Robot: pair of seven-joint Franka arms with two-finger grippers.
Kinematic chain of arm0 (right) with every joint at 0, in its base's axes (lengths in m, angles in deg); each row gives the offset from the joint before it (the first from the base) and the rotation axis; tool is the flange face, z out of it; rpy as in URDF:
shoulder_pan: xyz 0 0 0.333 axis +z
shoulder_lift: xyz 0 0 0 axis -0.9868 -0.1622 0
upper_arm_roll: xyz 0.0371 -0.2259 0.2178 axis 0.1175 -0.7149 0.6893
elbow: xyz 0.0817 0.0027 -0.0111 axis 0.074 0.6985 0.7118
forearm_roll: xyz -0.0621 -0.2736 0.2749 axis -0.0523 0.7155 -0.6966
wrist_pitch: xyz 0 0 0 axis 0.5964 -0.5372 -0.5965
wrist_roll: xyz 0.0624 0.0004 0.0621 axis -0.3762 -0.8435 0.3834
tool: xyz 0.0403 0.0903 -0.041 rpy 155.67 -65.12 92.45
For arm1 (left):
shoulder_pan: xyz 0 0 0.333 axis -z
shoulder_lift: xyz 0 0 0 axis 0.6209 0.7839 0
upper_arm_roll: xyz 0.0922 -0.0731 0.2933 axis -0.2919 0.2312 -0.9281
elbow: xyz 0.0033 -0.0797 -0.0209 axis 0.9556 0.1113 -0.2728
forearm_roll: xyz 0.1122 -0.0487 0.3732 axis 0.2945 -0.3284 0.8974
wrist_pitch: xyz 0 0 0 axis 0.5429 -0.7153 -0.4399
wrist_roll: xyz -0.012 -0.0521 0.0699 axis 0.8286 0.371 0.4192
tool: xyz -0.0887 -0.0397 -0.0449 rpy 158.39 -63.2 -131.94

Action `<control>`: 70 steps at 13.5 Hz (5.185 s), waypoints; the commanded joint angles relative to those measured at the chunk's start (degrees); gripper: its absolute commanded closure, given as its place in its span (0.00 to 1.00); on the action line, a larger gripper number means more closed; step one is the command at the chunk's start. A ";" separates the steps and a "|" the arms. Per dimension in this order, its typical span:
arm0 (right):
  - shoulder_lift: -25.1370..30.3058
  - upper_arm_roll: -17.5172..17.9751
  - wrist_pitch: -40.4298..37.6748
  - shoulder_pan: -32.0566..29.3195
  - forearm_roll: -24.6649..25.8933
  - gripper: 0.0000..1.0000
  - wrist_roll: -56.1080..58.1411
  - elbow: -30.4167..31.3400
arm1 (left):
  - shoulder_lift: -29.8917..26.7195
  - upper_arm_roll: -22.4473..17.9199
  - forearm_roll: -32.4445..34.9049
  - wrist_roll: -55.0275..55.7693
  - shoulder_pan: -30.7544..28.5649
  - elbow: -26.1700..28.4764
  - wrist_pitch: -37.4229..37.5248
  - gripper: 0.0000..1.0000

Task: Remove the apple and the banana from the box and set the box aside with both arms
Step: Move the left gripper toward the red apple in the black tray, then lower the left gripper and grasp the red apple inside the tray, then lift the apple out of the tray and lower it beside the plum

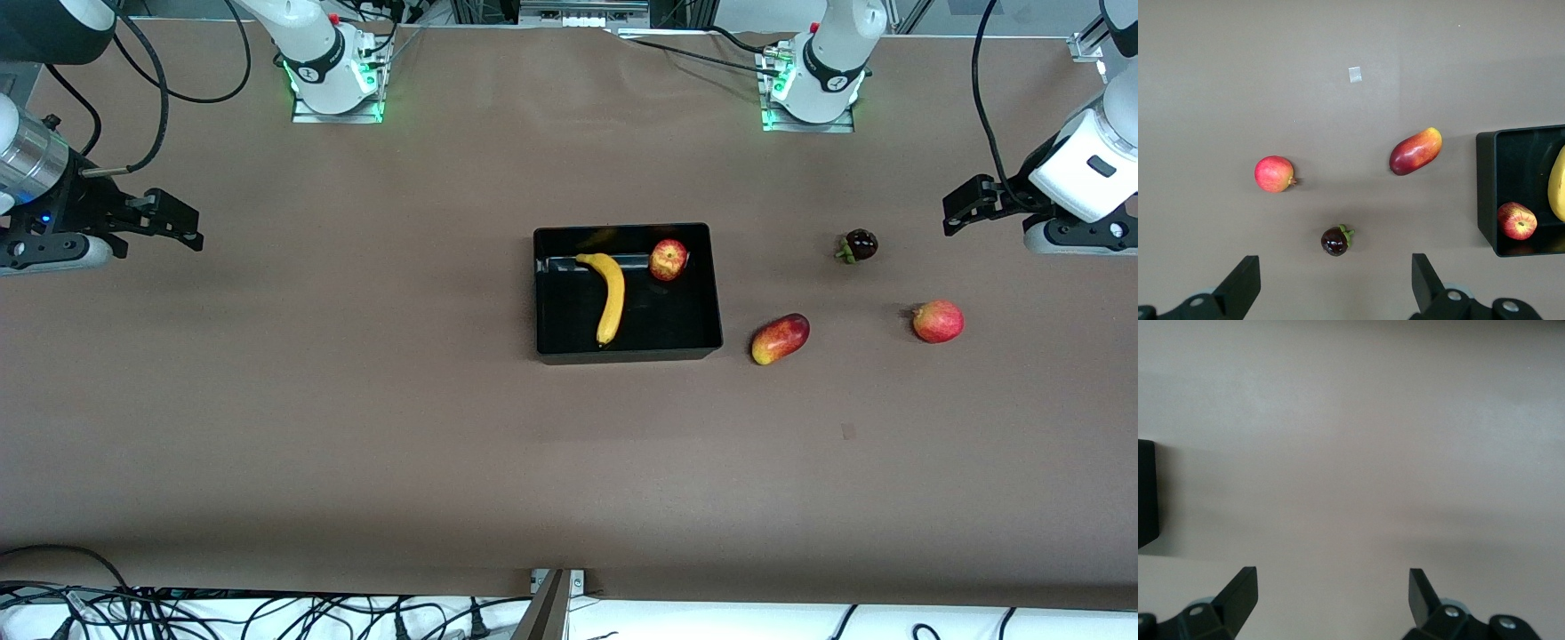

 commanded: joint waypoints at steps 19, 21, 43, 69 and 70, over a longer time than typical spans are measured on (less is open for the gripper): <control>-0.25 0.21 -0.98 -0.15 0.77 0.00 0.10 -1.13 | 20.94 2.96 -7.17 33.26 15.72 -5.23 -1.25 0.00; -0.25 0.21 -0.98 -0.15 0.77 0.00 0.10 -1.13 | 24.45 3.05 -6.30 39.69 20.20 -4.61 -3.63 0.00; -0.25 0.47 -0.98 0.11 0.68 0.00 0.10 -1.30 | 33.01 3.31 1.97 63.98 34.56 10.69 -25.18 0.82; -0.25 0.30 -1.51 -0.15 0.77 0.00 0.28 -0.95 | 19.03 3.40 2.76 9.58 3.00 33.10 -31.42 0.00; -0.25 0.30 -1.51 -0.15 0.77 0.00 0.28 -0.95 | 17.72 3.40 2.24 9.92 3.52 31.96 -29.58 0.00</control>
